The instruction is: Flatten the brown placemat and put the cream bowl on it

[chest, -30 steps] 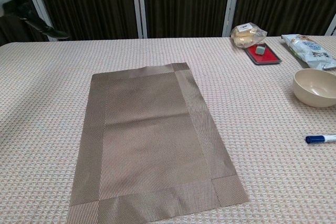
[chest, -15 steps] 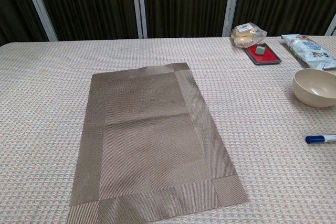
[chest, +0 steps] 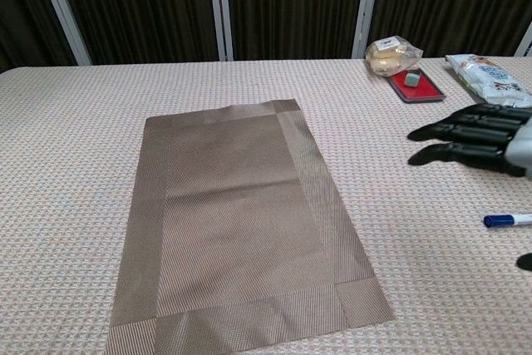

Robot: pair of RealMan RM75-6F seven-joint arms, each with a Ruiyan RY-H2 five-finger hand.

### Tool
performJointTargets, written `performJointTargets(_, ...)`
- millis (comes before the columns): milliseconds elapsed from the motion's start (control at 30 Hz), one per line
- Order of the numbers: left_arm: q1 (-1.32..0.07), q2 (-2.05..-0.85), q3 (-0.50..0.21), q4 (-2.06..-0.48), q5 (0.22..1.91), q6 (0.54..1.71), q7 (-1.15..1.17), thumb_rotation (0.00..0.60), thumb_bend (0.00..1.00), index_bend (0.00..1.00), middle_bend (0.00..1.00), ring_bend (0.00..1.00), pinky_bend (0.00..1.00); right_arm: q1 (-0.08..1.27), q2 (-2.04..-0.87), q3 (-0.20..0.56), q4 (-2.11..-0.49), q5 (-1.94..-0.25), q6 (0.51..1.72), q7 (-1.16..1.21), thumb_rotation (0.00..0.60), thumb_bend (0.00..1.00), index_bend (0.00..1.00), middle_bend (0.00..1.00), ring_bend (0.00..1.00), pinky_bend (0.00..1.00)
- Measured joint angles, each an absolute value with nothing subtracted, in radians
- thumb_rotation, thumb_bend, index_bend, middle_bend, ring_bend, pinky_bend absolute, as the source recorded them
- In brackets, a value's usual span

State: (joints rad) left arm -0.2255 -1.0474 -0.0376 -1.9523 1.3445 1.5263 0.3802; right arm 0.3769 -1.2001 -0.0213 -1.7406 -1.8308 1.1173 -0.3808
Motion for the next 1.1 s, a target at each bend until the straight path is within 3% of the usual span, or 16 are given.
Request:
performJointTargets(400, -0.220, -1.042, -0.052, -1.931, 1.342, 1.486, 0.344, 0.600, 0.00, 0.00, 0.00, 0.00, 0.00, 0.444, -1.397, -0.018, -1.626, -1.807, 1.013, -0.507, 0.600, 0.00, 0.14, 0.00, 0.00, 0.00)
performJointTargets(1100, -0.219, -1.060, -0.071, -1.912, 1.331, 1.449, 0.356, 0.600, 0.00, 0.00, 0.00, 0.00, 0.00, 0.483, -1.513, -0.033, -1.596, -1.732, 0.955, -0.608, 0.600, 0.00, 0.14, 0.00, 0.00, 0.00)
